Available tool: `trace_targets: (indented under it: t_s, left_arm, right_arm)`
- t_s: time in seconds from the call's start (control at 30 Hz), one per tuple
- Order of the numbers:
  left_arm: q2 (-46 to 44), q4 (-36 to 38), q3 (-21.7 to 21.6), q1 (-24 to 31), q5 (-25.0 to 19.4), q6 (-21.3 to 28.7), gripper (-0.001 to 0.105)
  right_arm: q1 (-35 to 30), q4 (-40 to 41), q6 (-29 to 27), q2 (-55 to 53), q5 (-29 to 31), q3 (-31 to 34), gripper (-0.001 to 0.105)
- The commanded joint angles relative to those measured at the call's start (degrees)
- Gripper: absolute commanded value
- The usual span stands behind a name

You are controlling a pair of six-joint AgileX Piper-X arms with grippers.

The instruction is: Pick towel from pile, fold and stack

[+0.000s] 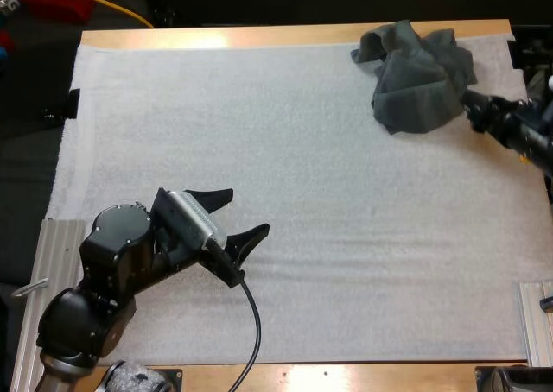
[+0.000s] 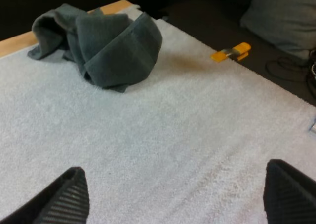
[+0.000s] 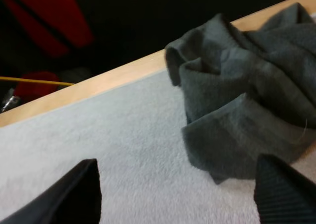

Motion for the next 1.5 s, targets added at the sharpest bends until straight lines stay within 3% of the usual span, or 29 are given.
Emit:
trace_targets:
  t_s: [0.0,0.37,0.8,1.17,1.37,1.47]
  left_arm:
    - [0.2,-0.9,-0.4,-0.3,-0.7,-0.1,0.071]
    - [0.2,-0.9,-0.4,-0.3,-0.7,-0.1,0.071]
    - [0.2,-0.9,-0.4,-0.3,-0.7,-0.1,0.071]
    - [0.2,-0.9,-0.4,-0.3,-0.7,-0.1,0.071]
    - [0.2,-0.9,-0.4,-0.3,-0.7,-0.1,0.071]
    - [0.2,-0.9,-0.4,-0.3,-0.4,-0.1,0.071]
  right_arm:
    - [0.0,-0.6,1.2,2.2,0.4,-2.0,0.062]
    - [2.5,-1.3,5.8,18.1,0.8,-10.9,0.062]
    - [4.6,1.0,14.8,33.7,8.3,-21.6,0.062]
    - [4.6,1.9,16.4,38.2,9.9,-22.2,0.061]
    - [4.6,1.7,16.4,38.3,11.2,-22.2,0.041]
    - [4.6,0.8,16.4,38.3,13.4,-22.2,0.039]
